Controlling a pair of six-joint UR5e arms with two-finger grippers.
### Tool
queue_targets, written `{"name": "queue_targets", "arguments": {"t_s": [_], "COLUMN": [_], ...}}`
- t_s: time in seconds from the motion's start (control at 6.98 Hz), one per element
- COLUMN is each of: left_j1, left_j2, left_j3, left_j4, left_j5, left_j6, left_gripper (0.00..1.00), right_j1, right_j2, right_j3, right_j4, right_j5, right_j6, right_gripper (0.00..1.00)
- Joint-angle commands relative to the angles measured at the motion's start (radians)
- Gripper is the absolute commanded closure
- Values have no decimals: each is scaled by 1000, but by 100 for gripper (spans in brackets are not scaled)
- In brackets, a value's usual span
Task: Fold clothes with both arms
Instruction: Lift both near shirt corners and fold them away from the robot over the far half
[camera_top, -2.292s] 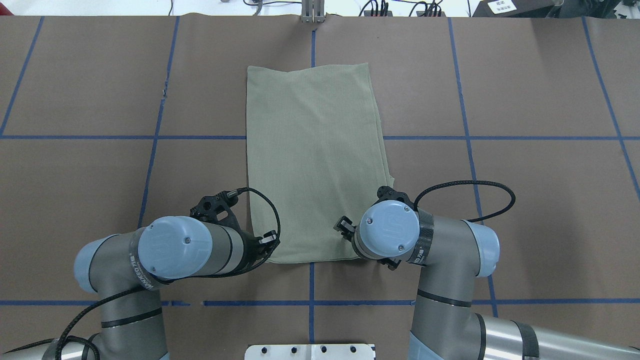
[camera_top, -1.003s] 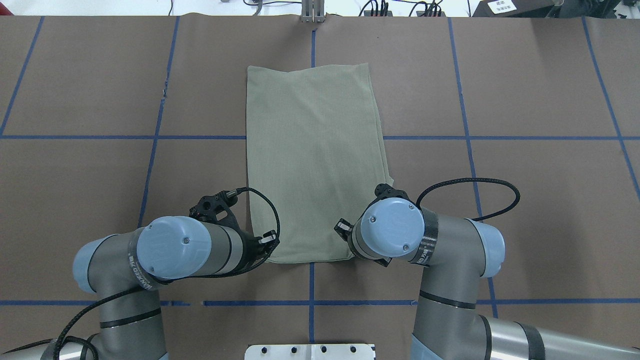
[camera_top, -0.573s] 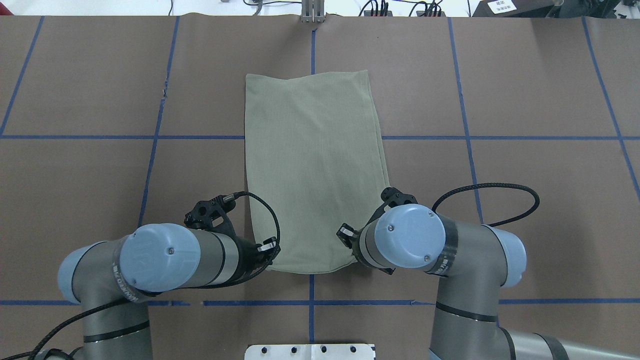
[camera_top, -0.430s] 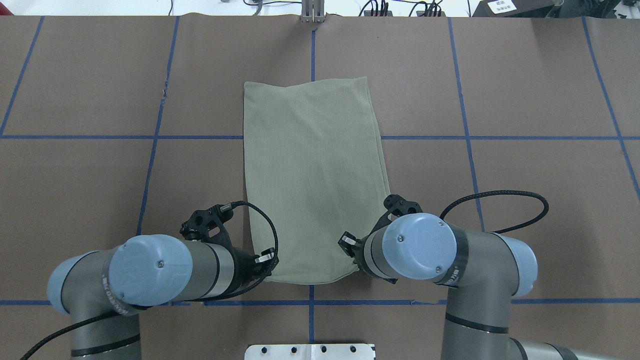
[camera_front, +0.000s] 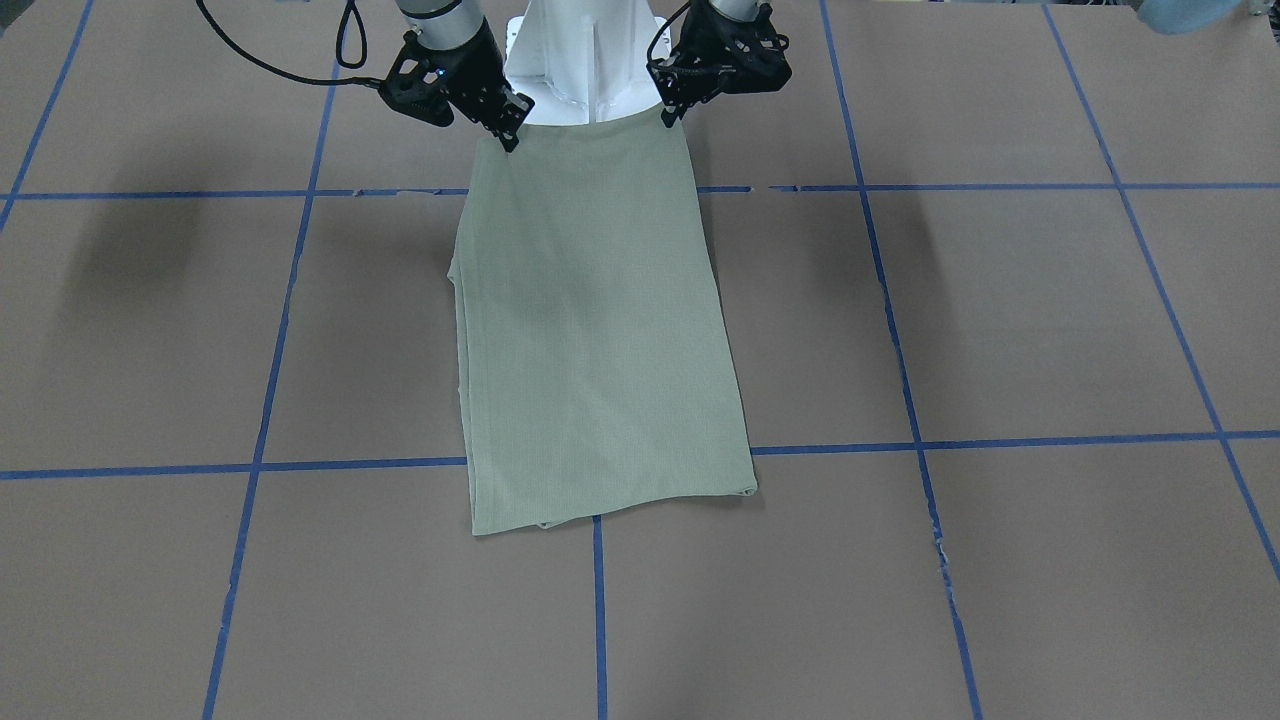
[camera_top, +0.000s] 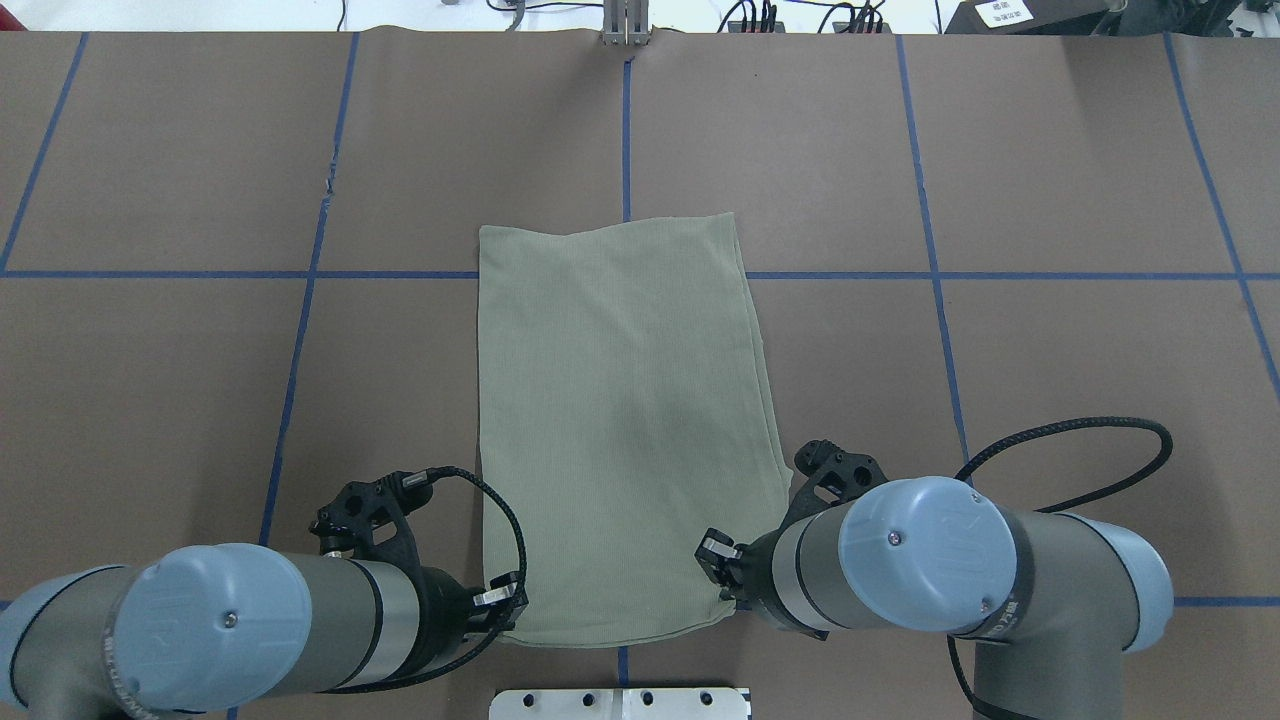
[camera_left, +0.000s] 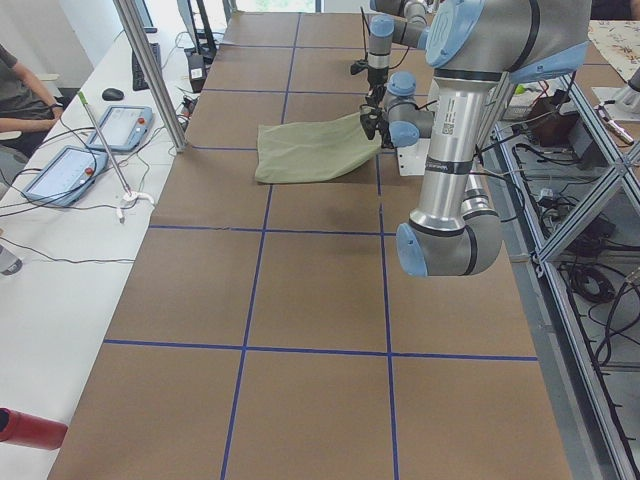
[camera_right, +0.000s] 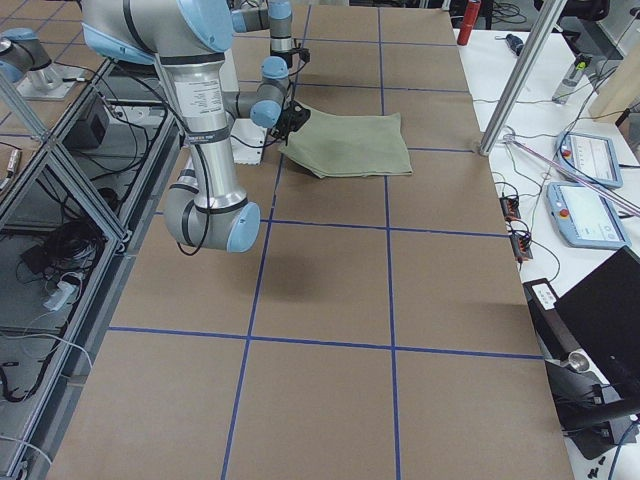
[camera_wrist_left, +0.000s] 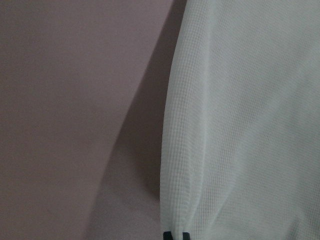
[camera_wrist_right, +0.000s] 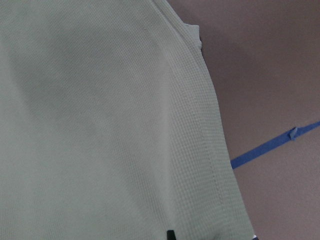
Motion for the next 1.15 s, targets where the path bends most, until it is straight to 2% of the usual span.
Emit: {"name": "queue_targets", "arguments": {"t_s": [0.0, 0.14, 0.43, 0.72, 1.0], "left_j1": [3, -53, -202, -337, -372], "left_j2": [-14, -61, -92, -167, -198], "left_j3": [-10, 39, 96, 245, 355], "left_j4": [27, 25, 19, -17, -124], "left_j5": [-5, -3, -12, -14, -14], "left_j6": [3, 15, 80, 145, 147], "left_gripper": [100, 100, 100, 100, 100], "right_j1": [44, 92, 204, 300, 362], "right_j2": [10, 25, 112, 188, 235], "right_j3": [-13, -26, -131, -246, -374], "right_j4": [7, 13, 12, 36, 162], "right_j5": [23, 17, 17, 12, 17], "right_j6": [-13, -45, -95, -114, -132], "right_gripper": [100, 100, 100, 100, 100]}}
